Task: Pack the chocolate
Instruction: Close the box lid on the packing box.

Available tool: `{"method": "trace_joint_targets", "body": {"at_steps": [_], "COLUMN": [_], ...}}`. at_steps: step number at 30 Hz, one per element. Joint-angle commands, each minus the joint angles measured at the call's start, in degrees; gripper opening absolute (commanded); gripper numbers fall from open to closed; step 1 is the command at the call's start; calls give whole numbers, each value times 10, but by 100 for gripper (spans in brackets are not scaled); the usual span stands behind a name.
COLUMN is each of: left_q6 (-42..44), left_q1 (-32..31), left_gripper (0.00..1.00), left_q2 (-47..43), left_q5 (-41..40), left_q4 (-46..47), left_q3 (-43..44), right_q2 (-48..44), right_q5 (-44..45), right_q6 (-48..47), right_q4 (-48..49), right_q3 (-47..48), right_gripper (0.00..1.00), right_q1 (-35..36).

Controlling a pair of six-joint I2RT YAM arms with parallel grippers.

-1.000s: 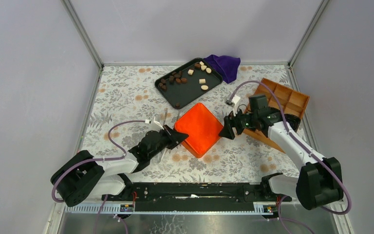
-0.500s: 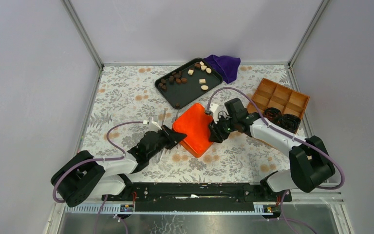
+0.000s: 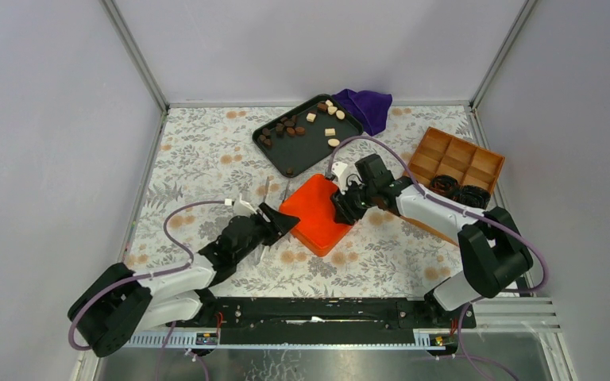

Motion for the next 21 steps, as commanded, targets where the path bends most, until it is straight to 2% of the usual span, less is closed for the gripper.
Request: {"method": "trace_joint_targets", "body": {"at_steps": [1,8,12,16,21], "left_q6": [31,81,156,250,340], "left_q1": [4,5,5,10,27], "left_gripper": [63,68,75,86,88], "left_q2": [-65,-201,-235,-170,-24], "left_q5": [-39,-80,-81,-63,-49], "left_q4": [-93,-244,-269,-285,-348], "left_q3": [-2,-3,14,78,195], "right_q2": [20,27,25,24,29], "right_q5": [18,12,-4,-30,-44], "right_q6": [5,8,6,2,3], "right_q4": [-16,-27,-33,-42,-48], "right_q3": [16,25,26,28,32], "right_gripper": [48,48,48,49,49], "right_q1": [10,13,13,13,13]}}
